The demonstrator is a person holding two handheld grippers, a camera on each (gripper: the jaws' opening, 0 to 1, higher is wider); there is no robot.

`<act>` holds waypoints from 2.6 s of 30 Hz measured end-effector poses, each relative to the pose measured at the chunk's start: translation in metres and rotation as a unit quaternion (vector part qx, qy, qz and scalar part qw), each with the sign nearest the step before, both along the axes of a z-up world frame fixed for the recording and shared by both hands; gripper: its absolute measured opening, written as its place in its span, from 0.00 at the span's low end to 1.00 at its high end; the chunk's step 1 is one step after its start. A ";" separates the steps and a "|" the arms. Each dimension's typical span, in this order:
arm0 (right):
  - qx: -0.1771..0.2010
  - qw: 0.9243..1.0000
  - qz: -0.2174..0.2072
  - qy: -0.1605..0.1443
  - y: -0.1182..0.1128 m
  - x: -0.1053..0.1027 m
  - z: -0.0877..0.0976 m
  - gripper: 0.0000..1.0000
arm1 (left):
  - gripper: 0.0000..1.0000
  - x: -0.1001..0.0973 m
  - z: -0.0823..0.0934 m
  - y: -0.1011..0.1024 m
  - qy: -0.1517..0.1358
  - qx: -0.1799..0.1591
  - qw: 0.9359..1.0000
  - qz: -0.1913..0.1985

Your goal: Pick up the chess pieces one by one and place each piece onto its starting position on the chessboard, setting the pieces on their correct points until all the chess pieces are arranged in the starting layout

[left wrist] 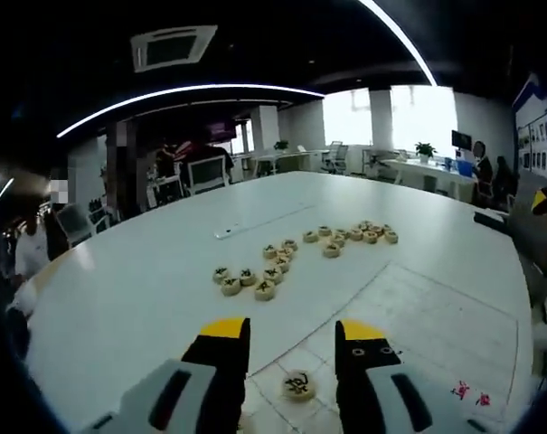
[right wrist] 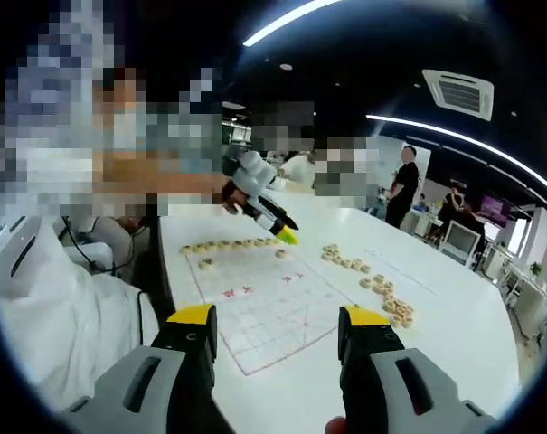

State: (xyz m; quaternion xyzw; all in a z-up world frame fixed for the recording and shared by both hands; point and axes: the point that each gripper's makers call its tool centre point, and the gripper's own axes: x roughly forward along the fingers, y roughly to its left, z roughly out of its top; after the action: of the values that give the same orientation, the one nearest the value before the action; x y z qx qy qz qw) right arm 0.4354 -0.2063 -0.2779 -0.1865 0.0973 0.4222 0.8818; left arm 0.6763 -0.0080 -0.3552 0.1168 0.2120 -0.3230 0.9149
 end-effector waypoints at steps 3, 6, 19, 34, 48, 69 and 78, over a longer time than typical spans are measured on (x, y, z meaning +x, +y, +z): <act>0.005 1.000 -0.006 0.000 -0.002 0.002 0.001 0.54 | 0.39 0.017 -0.008 -0.007 -0.001 0.008 1.000 0.003; 0.009 1.000 -0.010 0.000 -0.004 0.003 0.002 0.54 | 0.39 0.034 -0.014 -0.012 0.001 0.012 1.000 0.015; 0.025 0.999 -0.022 -0.002 -0.014 0.007 0.007 0.55 | 0.39 0.081 -0.049 -0.016 0.030 0.019 0.998 0.061; 0.026 0.999 -0.023 0.002 -0.016 0.010 0.006 0.54 | 0.20 0.085 -0.045 -0.027 0.032 0.010 0.997 0.064; 0.017 1.000 -0.017 0.003 -0.010 0.009 0.004 0.55 | 0.20 0.037 -0.023 0.013 0.022 0.015 0.999 0.031; 0.017 1.000 -0.021 0.003 -0.011 0.006 0.002 0.55 | 0.20 -0.006 -0.045 -0.017 0.044 0.018 0.998 -0.036; 0.018 1.000 -0.024 0.002 -0.013 0.006 0.003 0.55 | 0.20 0.000 -0.050 -0.014 0.046 0.024 0.998 -0.027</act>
State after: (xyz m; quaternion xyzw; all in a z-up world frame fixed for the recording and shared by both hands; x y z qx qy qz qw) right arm 0.4415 -0.2197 -0.2752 -0.1677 0.0958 0.4032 0.8945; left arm 0.6768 -0.0216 -0.4051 0.1293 0.2583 -0.3472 0.8922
